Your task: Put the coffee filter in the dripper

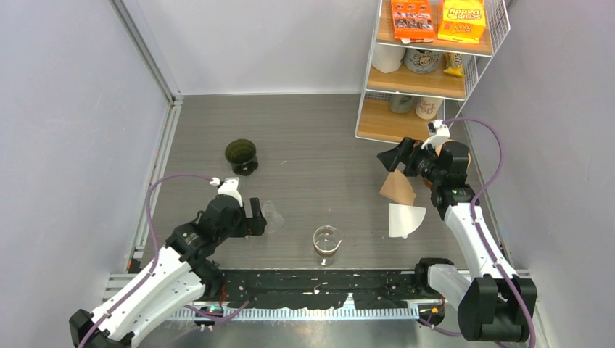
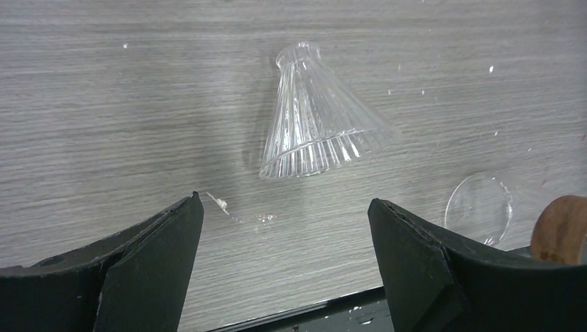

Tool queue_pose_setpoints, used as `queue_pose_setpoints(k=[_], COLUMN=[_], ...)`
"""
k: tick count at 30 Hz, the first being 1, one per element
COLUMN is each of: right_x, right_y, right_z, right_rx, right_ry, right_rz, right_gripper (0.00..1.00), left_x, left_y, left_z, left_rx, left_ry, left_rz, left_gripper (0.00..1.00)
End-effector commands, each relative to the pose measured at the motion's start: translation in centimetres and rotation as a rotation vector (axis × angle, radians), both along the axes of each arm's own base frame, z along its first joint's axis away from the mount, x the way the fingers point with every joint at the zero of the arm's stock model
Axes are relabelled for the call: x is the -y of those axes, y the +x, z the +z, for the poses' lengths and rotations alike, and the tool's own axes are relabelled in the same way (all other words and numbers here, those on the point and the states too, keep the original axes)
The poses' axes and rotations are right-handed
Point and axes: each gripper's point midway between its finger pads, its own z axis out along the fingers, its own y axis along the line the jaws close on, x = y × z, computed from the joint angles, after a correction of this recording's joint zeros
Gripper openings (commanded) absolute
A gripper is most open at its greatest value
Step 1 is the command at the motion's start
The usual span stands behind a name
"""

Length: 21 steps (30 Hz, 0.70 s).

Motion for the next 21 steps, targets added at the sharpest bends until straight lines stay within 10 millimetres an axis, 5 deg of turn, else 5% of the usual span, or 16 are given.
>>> queue_pose_setpoints(k=[1,7,14,21], right_x=[-0.3,-0.4,-0.9,-1.3], right_y=[0.0,-0.3,-0.6,-1.0], right_z=[2.0,1.9,2.3,2.5], right_rx=[0.078,0.072,0.085,0.093], right_ry=[0.005,0.004,0.024,0.036], right_rz=[0.009,0.019,0.05,0.071], right_gripper=[0.95,0.95,0.96,0.96], left_x=[1.3,3.2,2.4,2.8], left_y=[0.1,1.5,3.2,4.5], left_z=[-0.9,-1.8,-3.3,-3.2], left_rx=[-0.037,-0.037,-0.003,0.07], left_ry=[-0.025,0.001,0.069,0.053], left_rz=[-0.039,-0.141,-0.087,-0.077], left_gripper=[0.95,0.79,0.6,0.53])
